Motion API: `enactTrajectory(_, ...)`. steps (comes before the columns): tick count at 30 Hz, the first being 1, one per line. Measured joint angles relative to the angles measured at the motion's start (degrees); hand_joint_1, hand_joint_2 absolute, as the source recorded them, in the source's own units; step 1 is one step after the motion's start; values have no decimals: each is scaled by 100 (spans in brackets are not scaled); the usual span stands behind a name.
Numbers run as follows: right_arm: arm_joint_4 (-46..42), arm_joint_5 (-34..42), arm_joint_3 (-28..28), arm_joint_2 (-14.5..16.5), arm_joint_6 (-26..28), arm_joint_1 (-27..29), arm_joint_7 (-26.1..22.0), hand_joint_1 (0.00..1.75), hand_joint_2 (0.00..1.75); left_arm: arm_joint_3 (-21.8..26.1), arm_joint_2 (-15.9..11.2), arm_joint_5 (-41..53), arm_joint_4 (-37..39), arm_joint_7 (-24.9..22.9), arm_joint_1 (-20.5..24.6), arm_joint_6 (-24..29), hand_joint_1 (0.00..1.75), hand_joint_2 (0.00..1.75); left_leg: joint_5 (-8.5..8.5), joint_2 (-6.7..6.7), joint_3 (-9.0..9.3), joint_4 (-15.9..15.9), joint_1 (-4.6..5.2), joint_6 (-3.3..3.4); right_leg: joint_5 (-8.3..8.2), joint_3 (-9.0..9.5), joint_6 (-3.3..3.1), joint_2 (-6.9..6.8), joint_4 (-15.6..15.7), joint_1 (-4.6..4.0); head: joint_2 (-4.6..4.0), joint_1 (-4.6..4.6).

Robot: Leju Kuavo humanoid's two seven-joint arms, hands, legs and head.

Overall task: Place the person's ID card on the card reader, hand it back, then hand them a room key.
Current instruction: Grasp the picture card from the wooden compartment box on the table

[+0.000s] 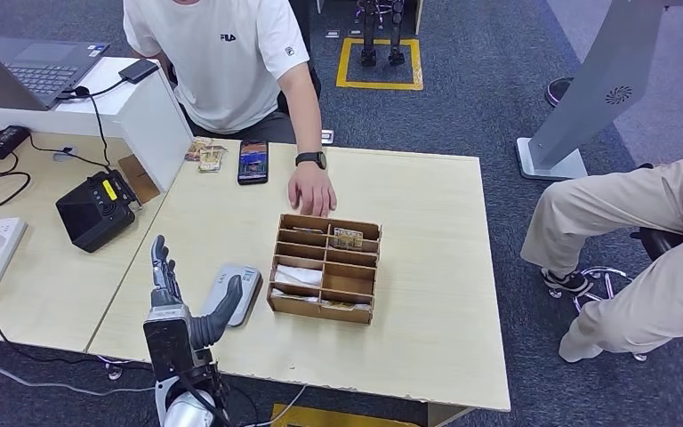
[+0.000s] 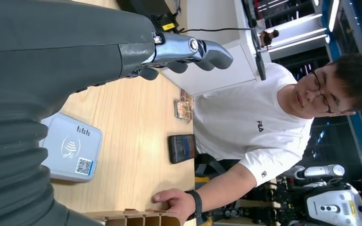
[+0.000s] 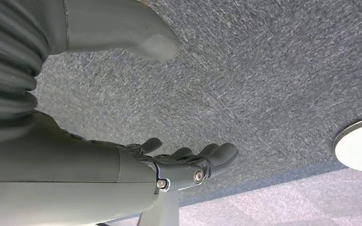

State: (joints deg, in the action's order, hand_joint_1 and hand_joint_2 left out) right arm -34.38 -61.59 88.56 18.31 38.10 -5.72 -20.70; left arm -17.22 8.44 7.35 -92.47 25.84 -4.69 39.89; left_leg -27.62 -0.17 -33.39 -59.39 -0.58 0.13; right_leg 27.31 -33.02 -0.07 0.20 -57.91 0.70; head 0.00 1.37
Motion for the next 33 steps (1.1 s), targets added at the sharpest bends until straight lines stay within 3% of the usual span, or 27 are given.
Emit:
enactTrajectory(9,-63,-92,0,6,0,26,-17,0,175,-180,-18,546,-280,637,-125,-178,0,175,0,0,0,0,0,0,0,0,0,0,0,0,0,0)
enactTrajectory(18,-61,-325,0,10,0,29,-322,0,175,-1058,-478,1255,-608,1037,-52,-1113,0,175,0,0,0,0,0,0,0,-2,0,0,0,0,0,1)
enactTrajectory(23,-58,-493,0,12,0,29,-384,0,175,-1484,-632,2084,-601,821,207,-1278,0,175,0,-1,0,0,0,0,-1,-1,0,-1,0,0,0,0)
enactTrajectory(33,-5,-697,-1,11,0,29,-477,0,175,-2135,-878,4001,-211,-242,811,-1365,0,175,0,0,0,0,0,0,-1,-2,0,0,0,0,0,1)
